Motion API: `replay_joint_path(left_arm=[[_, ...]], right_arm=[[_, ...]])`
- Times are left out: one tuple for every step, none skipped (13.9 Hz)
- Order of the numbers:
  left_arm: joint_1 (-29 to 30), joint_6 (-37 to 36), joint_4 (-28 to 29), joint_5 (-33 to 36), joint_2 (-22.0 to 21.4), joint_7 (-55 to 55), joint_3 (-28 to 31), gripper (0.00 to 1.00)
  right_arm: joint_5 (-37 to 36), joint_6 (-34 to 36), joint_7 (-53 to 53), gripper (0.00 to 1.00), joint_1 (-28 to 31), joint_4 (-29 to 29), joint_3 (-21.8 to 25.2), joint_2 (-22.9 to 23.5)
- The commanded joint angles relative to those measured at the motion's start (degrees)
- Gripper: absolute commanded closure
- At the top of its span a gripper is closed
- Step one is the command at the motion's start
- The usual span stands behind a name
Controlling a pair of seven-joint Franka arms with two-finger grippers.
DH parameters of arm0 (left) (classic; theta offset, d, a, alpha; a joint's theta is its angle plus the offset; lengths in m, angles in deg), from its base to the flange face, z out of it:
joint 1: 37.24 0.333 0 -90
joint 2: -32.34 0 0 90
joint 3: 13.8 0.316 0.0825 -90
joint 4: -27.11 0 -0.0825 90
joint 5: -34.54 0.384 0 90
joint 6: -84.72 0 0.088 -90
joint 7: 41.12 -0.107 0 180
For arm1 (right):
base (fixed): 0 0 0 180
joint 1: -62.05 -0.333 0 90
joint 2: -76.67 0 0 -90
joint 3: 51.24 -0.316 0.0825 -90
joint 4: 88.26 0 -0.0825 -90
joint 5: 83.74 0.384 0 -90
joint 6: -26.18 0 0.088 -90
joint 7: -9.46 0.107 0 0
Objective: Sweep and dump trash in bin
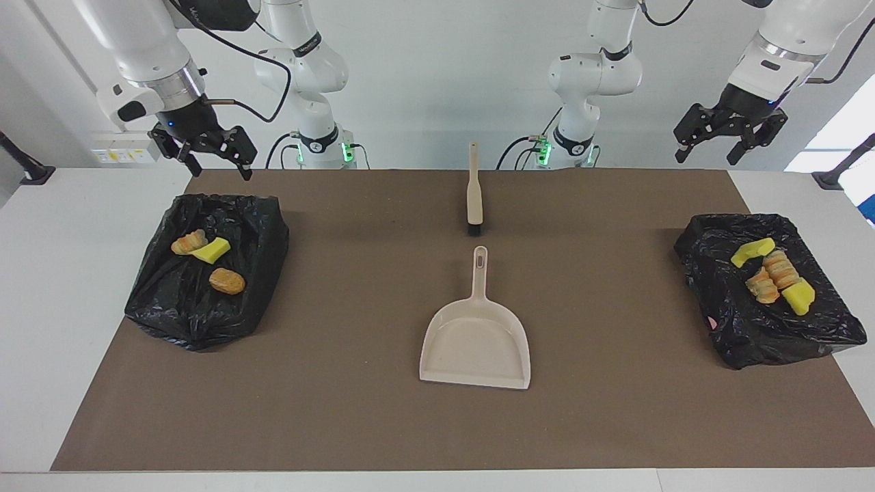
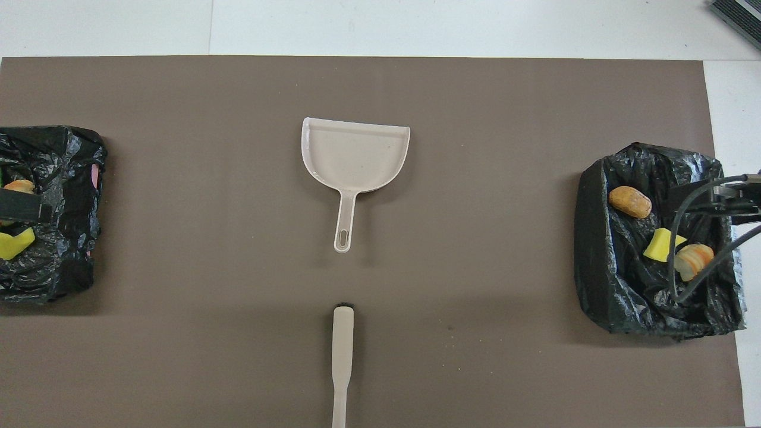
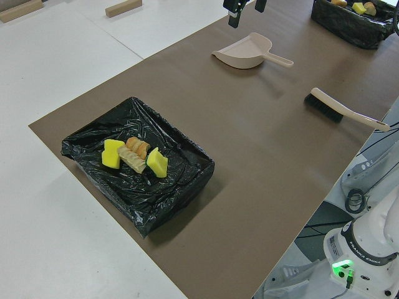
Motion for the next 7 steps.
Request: replay_joint_path(left_arm=[[0.6,-4.5,-6.9,0.8,4.9,-1.1,-0.2,0.0],[0.6,-5.4,-7.9,0.7,5.4,-1.1,-0.1,0.0],[0.6,-5.2,-7.9,0.7,5.4,-1.1,-0.1,0.0],[0.6,-5.2,-8.0,0.6,5.5,-1.2,-0.1,0.0],[0.6,-5.3,-8.1,0.4,5.5,-1.2,-0.1,0.0],[0.6,-5.3,-8.1,0.5,5.5,-1.1,-0.1,0.0],[0.5,-5.1,-7.9,0.7,5.3,-1.1,-0.4,0.0]], right_arm=[[0.6,-0.7,0.7,0.0,0.5,-0.8,-0.3,-0.5],[0.6,-0.8,0.7,0.0,0.5,-0.8,-0.3,-0.5],[0.6,-0.8,0.7,0.0,0.5,-0.8,-0.3,-0.5],[0.6,-0.8,0.7,0.0,0.4,-0.8,-0.3,-0.5],[0.6,-0.7,0.7,0.0,0.5,-0.8,-0.3,-0.5],[0.6,-0.7,0.7,0.0,0.4,-0.8,-0.3,-0.5],[0.6,-0.7,0.7,0.0,0.4,-0.8,-0.3,-0.5]])
